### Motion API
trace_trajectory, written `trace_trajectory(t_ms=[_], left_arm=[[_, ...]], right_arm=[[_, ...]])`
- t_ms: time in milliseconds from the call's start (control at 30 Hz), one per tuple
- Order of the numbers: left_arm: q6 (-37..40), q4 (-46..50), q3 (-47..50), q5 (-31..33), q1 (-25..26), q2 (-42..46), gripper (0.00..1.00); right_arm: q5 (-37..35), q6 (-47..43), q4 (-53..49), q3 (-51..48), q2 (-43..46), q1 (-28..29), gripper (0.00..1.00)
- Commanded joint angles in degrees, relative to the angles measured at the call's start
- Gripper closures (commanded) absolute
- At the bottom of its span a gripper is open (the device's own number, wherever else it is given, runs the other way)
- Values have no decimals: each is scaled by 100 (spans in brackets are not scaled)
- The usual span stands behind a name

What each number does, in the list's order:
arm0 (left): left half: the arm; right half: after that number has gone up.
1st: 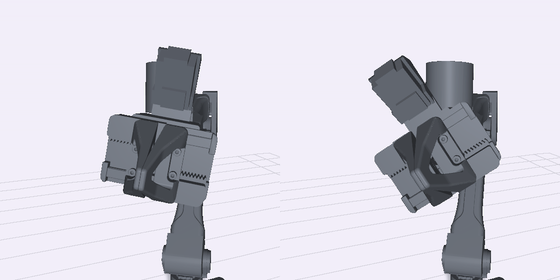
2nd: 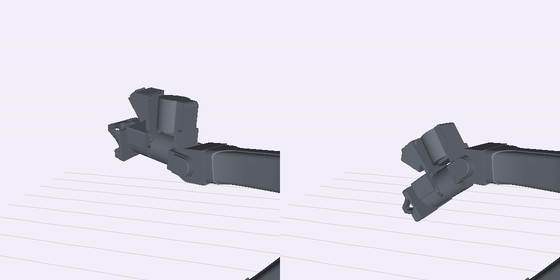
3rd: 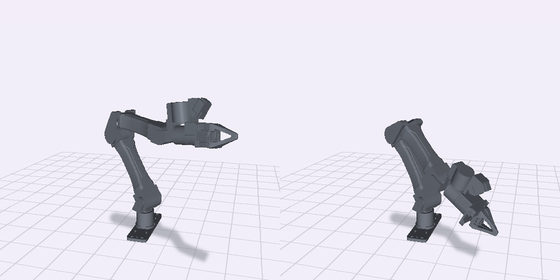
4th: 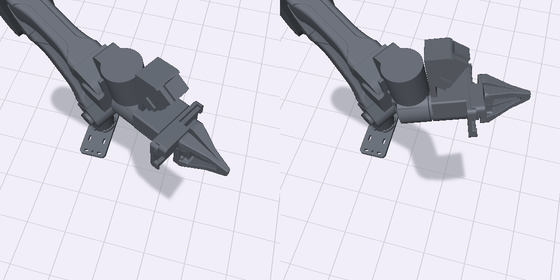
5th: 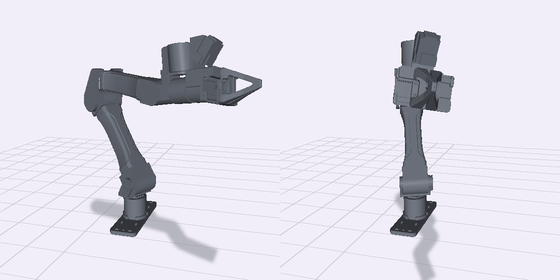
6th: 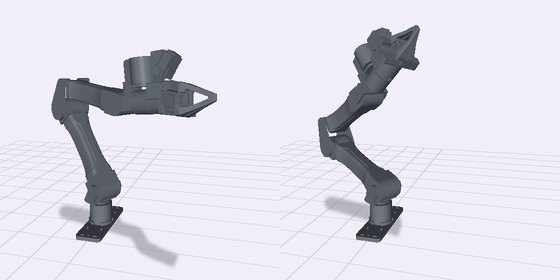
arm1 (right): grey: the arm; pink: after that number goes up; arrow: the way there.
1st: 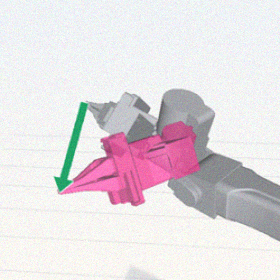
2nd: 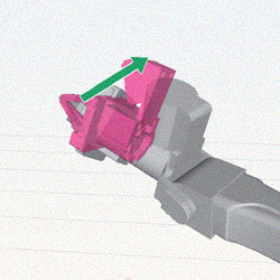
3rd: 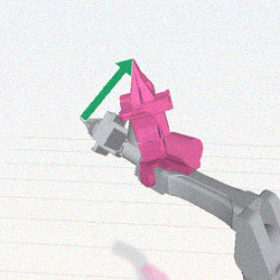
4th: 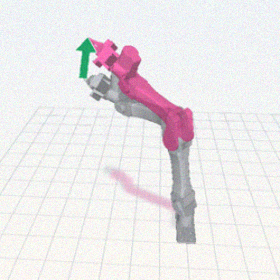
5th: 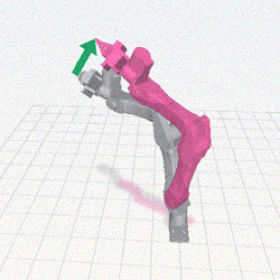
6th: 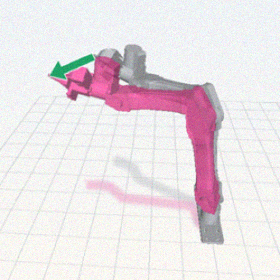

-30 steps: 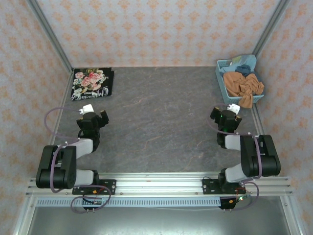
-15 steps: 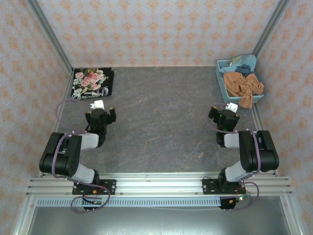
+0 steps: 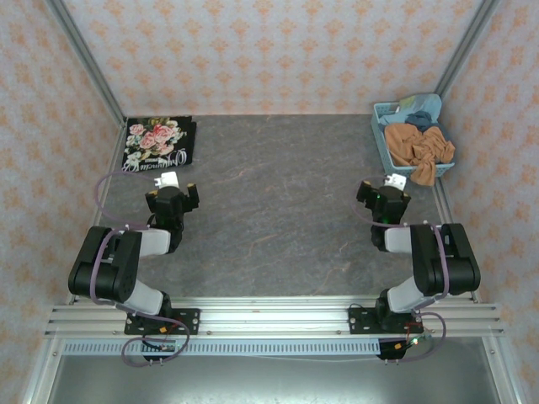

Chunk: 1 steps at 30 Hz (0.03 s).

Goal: Fold and stack the t-shirts

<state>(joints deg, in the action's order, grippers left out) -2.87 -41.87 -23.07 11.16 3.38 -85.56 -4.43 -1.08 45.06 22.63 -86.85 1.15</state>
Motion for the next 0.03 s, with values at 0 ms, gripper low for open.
trace_trajectory(t_ms=[0], left_arm=[[123, -223, -53, 193, -4, -13, 0]], right_arm=[[91, -94, -6, 101, -28, 35, 1]])
